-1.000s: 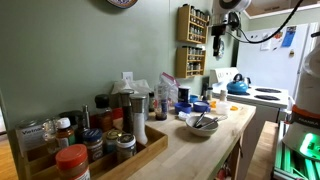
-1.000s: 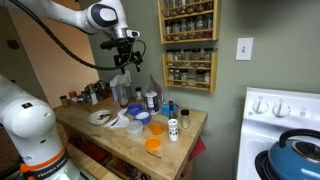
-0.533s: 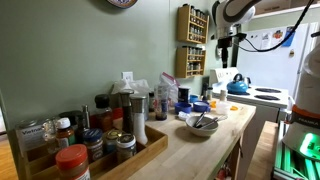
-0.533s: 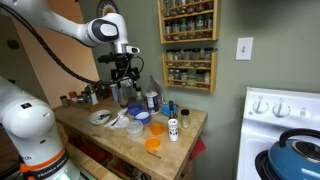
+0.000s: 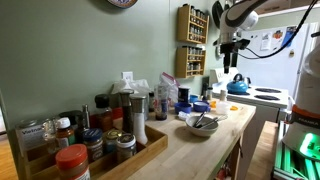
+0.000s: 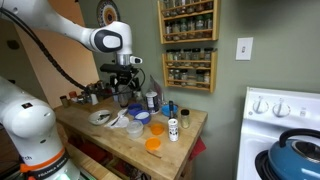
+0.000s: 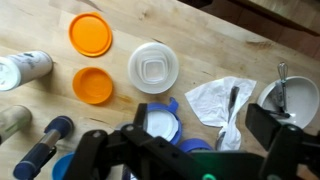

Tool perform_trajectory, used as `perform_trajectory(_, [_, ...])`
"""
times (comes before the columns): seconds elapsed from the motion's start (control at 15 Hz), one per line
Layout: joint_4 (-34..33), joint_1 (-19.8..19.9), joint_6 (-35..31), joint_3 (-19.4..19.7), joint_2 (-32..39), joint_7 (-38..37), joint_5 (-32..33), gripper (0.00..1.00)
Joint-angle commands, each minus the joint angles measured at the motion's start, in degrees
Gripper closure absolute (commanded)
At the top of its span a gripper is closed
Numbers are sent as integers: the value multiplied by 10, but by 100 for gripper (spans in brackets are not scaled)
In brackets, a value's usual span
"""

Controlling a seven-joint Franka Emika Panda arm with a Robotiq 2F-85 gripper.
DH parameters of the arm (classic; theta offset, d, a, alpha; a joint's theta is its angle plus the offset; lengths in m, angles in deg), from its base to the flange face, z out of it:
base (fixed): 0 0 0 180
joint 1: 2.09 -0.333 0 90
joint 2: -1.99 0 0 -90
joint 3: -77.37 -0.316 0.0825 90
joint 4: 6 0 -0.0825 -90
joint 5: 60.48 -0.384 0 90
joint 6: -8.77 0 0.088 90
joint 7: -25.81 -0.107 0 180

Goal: Remove the small clear bowl from the clear bowl and put it upside down on the orange bowl

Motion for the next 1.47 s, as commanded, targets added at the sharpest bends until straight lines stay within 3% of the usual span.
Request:
perform_trajectory(0.0, [75, 0, -83, 56, -4, 104, -47, 0])
perform_trajectory(0.2, [104, 11, -138, 63, 27, 128, -47, 0])
perform_trajectory(0.27, [86, 18, -107, 49, 13, 110, -39, 0])
perform_trajectory(0.53, [85, 20, -113, 44, 20, 111, -39, 0])
perform_trajectory(0.87, [113, 9, -180, 58, 52, 143, -66, 0])
perform_trajectory(1.07, [102, 11, -207, 52, 87, 146, -69, 9])
perform_trajectory(1.27, [102, 12, -217, 43, 110, 143, -67, 10])
perform_trajectory(1.4, [102, 11, -224, 37, 125, 140, -69, 16])
